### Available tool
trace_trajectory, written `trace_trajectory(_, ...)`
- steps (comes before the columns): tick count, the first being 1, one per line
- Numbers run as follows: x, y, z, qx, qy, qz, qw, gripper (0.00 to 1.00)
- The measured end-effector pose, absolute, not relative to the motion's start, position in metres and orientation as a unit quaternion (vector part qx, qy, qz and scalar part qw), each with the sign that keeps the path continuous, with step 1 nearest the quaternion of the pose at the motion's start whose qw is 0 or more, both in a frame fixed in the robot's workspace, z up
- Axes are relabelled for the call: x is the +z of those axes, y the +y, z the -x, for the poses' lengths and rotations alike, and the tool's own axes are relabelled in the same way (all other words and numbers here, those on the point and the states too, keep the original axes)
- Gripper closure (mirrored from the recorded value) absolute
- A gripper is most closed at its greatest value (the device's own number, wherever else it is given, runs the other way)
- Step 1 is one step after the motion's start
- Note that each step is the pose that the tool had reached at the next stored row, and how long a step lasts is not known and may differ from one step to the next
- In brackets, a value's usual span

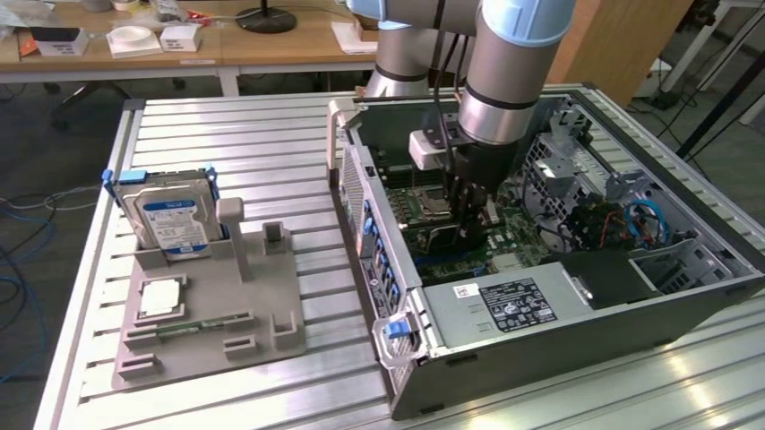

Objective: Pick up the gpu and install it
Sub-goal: 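Insert the gpu into the slot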

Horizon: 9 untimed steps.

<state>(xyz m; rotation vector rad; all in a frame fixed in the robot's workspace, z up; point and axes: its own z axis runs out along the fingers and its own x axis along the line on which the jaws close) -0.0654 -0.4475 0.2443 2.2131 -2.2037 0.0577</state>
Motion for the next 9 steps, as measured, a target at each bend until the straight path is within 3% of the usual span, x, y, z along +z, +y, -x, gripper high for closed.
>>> trace_trajectory(9, 0.2443, -0.4502, 0.0654, 0.018, -0.705, -0.708, 0.009, 0.74)
